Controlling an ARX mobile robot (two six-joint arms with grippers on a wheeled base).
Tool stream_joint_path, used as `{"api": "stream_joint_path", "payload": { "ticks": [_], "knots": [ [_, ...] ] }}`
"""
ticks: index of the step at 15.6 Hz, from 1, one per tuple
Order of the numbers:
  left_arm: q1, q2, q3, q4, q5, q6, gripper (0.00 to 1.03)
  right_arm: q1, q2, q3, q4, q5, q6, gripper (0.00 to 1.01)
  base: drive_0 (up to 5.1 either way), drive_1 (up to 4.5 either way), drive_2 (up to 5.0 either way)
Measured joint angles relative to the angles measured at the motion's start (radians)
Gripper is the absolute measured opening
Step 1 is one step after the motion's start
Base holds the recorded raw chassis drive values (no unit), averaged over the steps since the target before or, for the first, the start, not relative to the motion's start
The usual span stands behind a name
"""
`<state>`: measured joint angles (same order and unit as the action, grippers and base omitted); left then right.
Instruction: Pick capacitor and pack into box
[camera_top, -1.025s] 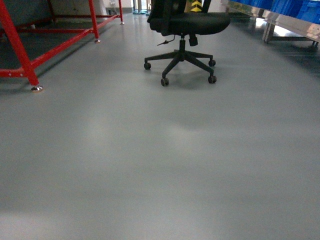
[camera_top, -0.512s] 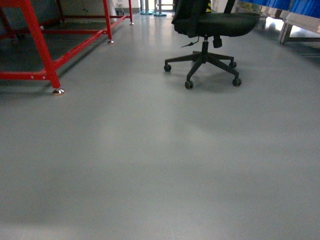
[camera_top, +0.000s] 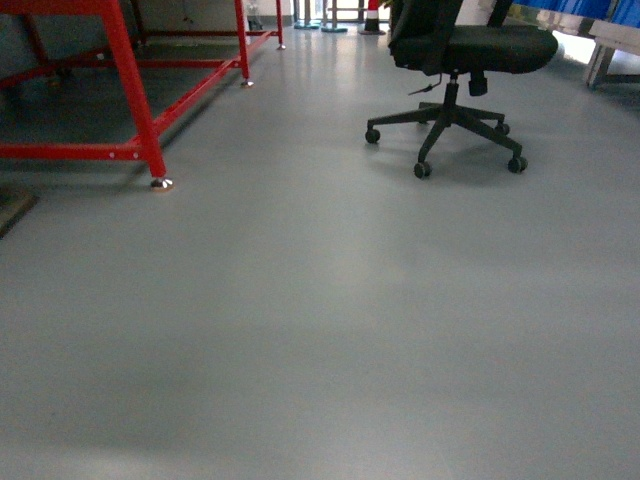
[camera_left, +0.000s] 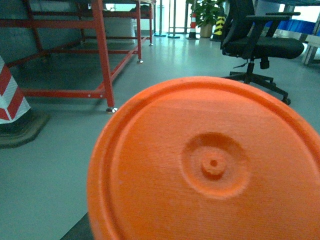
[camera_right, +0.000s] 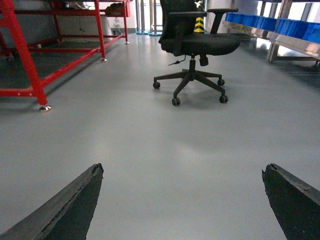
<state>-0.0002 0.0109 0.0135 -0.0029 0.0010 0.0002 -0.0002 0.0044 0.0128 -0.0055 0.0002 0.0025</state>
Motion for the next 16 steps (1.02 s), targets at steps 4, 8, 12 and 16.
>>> {"api": "stream_joint_path", "payload": {
  "ticks": [4,8,12,16],
  "knots": [
    [0.000,0.000,0.000,0.000,-0.001,0.000,0.44,0.000,0.000,0.000,0.002,0.000,0.000,0.98,-5.1,2.35,2.3],
    [0.000,0.000,0.000,-0.006,-0.001,0.000,0.44,0.000,0.000,0.000,-0.001,0.000,0.000,0.98,-5.1,2.35,2.3],
    [0.000,0.000,0.000,-0.002,-0.001,0.000,0.44,0.000,0.000,0.000,-0.001,0.000,0.000,0.98,-5.1,2.35,2.3],
    [0.000,0.000,0.000,-0.004,-0.001,0.000,0.44,0.000,0.000,0.000,0.002,0.001,0.000,0.98,-5.1,2.35,2.3]
  ]
}}
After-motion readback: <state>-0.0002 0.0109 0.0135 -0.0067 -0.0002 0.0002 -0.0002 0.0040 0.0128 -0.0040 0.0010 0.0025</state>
